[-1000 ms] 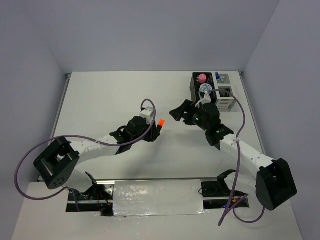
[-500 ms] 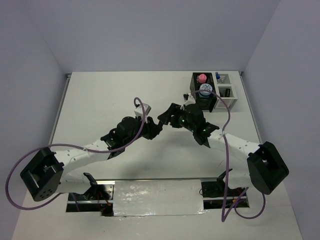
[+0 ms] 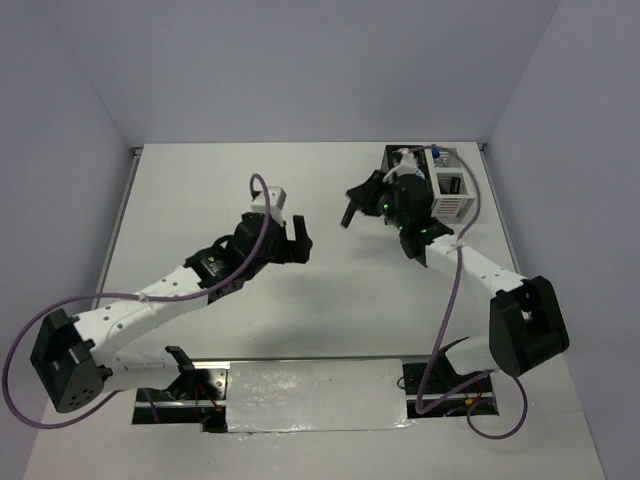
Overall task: Sort the stationery into containers
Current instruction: Pick up the pen from the center of the board, then place the pen in the storage box.
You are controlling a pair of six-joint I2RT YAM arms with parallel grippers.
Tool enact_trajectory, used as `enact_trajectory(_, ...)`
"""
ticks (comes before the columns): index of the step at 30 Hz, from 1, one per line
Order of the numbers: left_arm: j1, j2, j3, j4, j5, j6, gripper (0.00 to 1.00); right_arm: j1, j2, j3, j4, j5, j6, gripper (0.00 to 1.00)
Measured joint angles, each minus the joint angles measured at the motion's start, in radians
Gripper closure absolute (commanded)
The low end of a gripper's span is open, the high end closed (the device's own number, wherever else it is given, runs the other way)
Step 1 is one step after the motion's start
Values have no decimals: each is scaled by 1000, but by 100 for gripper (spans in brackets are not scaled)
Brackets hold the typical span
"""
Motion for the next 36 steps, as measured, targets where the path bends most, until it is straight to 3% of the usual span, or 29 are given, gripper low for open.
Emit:
enact_trajectory(5,3,-132,183,-428,-220,-122,1,-214,-37,133,-68,290,-187,100)
enact_trajectory(11,3,-369,160,-733,-320,-151,1,-380,-13,222,-77,564,-260,100)
enact_trajectory(18,3,-644,43,-738,-256,-70,1,-493,194,346,-98,647,-296,97)
enact_trajectory(26,3,-610,37,-711,-216,-39,1,-495,247,323,-68,611,-359,89)
enact_trajectory(29,3,-570,37,-709,-202,-37,1,-495,256,323,-48,594,-372,74)
enact_trajectory(30,3,-566,36,-707,-197,-35,1,-495,261,323,-43,588,-375,53)
enact_trajectory(31,3,-563,35,-705,-191,-35,1,-495,267,323,-36,583,-374,49)
enact_trajectory(32,3,-565,31,-700,-184,-30,1,-495,275,323,-31,576,-378,39)
enact_trajectory(36,3,-602,24,-687,-164,-14,1,-495,290,318,-24,544,-384,19)
